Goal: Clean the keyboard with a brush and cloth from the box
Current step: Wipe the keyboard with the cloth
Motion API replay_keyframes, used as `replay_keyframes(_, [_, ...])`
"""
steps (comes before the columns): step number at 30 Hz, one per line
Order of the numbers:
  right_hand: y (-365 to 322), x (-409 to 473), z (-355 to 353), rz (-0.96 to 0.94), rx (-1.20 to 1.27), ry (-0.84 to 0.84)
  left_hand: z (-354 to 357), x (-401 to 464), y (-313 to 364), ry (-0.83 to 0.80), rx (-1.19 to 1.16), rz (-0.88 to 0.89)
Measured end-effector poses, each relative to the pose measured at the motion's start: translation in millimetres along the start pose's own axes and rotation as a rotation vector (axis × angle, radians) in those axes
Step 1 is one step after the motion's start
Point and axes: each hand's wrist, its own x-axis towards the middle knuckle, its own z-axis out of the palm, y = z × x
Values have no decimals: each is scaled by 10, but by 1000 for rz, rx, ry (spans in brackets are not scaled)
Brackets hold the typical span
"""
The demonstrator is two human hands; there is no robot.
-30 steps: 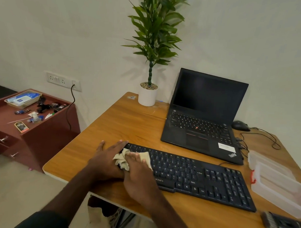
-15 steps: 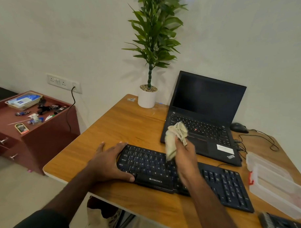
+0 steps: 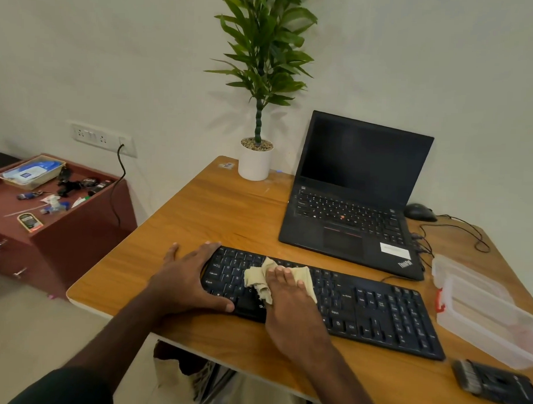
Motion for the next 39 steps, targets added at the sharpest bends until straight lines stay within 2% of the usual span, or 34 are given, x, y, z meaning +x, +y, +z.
replay_keyframes(5, [-82, -7, -53, 15, 159, -13, -3, -3, 1, 0, 10, 2])
replay_keyframes(9, [-347, -67, -86, -28, 383, -46, 2, -2, 8, 16, 23, 18])
replay_keyframes(11, [-426, -8, -105, 67, 646, -81, -6, -11, 18, 8, 12, 12])
replay_keyframes(14, [-254, 68, -284, 309, 1340, -102, -42, -40, 32, -11, -14, -11])
replay_keyframes(15, [-122, 76, -353, 355, 1509, -64, -55, -47, 38, -19, -17, -16])
replay_keyframes(17, [181, 49, -485, 407, 1673, 73, -75, -50, 51, -34, -22, -23])
replay_keyframes(19, [456, 10, -589, 411, 1576, 237, -79, -42, 61, -39, -20, -28])
replay_keyframes(20, [569, -2, -614, 402, 1392, 316, -80, -41, 66, -41, -18, -31])
replay_keyframes(23, [753, -36, -540, 288, 617, 458, -79, -25, 69, -46, -15, -37])
replay_keyframes(26, [657, -44, -274, 90, 144, 285, -71, -26, 65, -42, -8, -29])
replay_keyframes(28, [547, -41, -116, 73, -58, 136, -58, -24, 56, -37, -8, -30])
replay_keyframes(31, [391, -70, -100, 97, -123, 100, -40, -16, 39, -38, 1, -35])
replay_keyframes(39, [-72, -276, 1, 19, 128, 38, -11, 10, 22, -33, 42, -34])
